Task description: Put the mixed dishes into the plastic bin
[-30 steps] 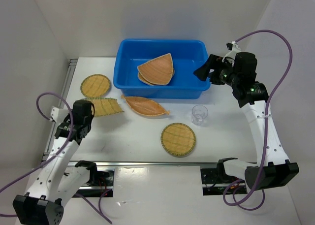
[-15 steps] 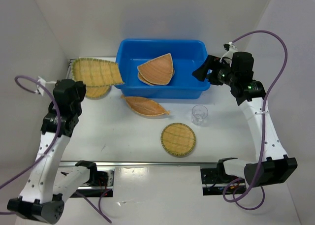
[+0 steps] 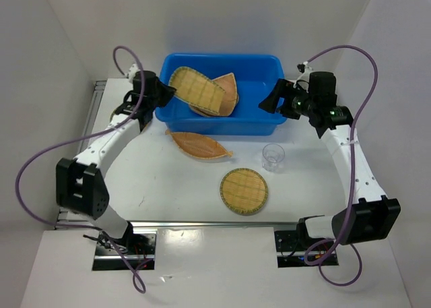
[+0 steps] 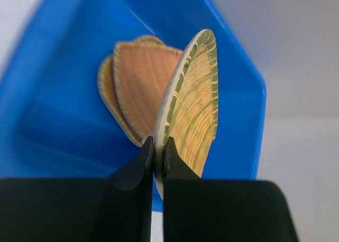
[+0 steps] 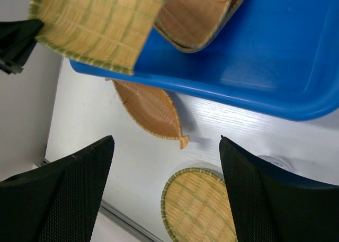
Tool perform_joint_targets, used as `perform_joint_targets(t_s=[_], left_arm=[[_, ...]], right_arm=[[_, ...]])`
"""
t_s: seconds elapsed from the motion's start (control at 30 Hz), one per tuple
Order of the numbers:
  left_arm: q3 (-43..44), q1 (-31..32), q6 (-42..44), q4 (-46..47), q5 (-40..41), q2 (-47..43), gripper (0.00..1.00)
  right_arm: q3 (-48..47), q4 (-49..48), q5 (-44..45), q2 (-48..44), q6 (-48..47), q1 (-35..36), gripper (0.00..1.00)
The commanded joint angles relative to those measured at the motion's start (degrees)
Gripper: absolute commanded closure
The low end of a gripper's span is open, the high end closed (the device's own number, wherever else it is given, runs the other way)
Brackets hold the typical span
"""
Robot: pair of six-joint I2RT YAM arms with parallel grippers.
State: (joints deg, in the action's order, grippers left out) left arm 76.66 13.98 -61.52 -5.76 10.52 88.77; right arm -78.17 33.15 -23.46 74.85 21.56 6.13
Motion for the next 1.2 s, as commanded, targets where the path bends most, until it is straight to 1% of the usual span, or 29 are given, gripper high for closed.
perform_joint_targets(t_s=[0.0, 0.07, 0.13, 0.2, 0.23, 0.27, 0.33, 0.37, 0.47, 0.5, 0.67, 0.8, 0.9, 1.13, 1.17], left_arm=[[5.9, 2.1, 1.4, 11.2, -3.2, 3.7, 1.0], [6.5, 2.8, 1.4, 13.2, -3.2, 7.3, 1.0], [10.4, 3.4, 0.7, 13.9, -3.2, 10.3, 1.0], [14.0, 4.0, 1.4, 13.2, -3.9, 15.6, 1.0], [16.8, 4.5, 0.9, 12.4, -3.2, 17.3, 1.0], [17.9, 4.5, 0.9, 13.0, -3.2, 20.4, 1.0], [20.4, 5.0, 0.3, 13.0, -2.4, 23.2, 1.0], [23.3, 5.0, 0.3, 13.0, -2.4, 25.8, 1.0], [28.4, 5.0, 0.3, 12.4, -1.7, 30.6, 1.0], [31.6, 5.0, 0.3, 11.9, -1.1, 31.8, 1.0], [37.1, 5.0, 0.3, 11.4, 0.5, 36.9, 1.0], [39.3, 4.0, 0.3, 10.8, 0.4, 39.9, 1.0], [39.3, 4.0, 0.3, 9.5, 1.2, 40.5, 1.0], [33.7, 3.4, 0.8, 8.9, 1.3, 41.0, 1.0], [33.2, 3.4, 0.8, 8.9, 0.0, 41.7, 1.0]], right_arm=[[0.4, -2.6, -1.3, 0.3, -0.6, 0.3, 0.15], [0.9, -2.6, -1.3, 0.8, -0.6, 0.3, 0.15], [0.9, -2.6, -1.3, 0.8, -0.6, 0.3, 0.15], [0.9, -2.6, -0.8, 1.4, -0.6, 0.3, 0.15], [0.9, -2.6, -0.8, 1.4, -0.6, 0.3, 0.15], [0.9, -2.6, -0.8, 1.4, -0.6, 0.3, 0.15], [0.9, -2.6, -0.8, 1.4, -0.6, 0.3, 0.15], [0.9, -2.6, -0.8, 1.4, -0.6, 0.3, 0.15], [0.9, -2.0, 0.4, 2.0, -0.6, 0.3, 0.15], [0.4, -2.0, 0.4, 2.0, -0.6, 0.3, 0.15], [-0.1, -0.9, 2.2, 2.0, -1.1, 0.3, 0.15], [0.4, -0.4, 3.5, 1.2, -1.6, 0.3, 0.15], [0.4, 0.7, 4.8, 0.6, -1.6, 0.3, 0.15], [0.4, 0.7, 5.9, 0.6, -1.6, 0.3, 0.15], [0.4, 0.7, 5.9, 0.6, -1.6, 0.3, 0.15]])
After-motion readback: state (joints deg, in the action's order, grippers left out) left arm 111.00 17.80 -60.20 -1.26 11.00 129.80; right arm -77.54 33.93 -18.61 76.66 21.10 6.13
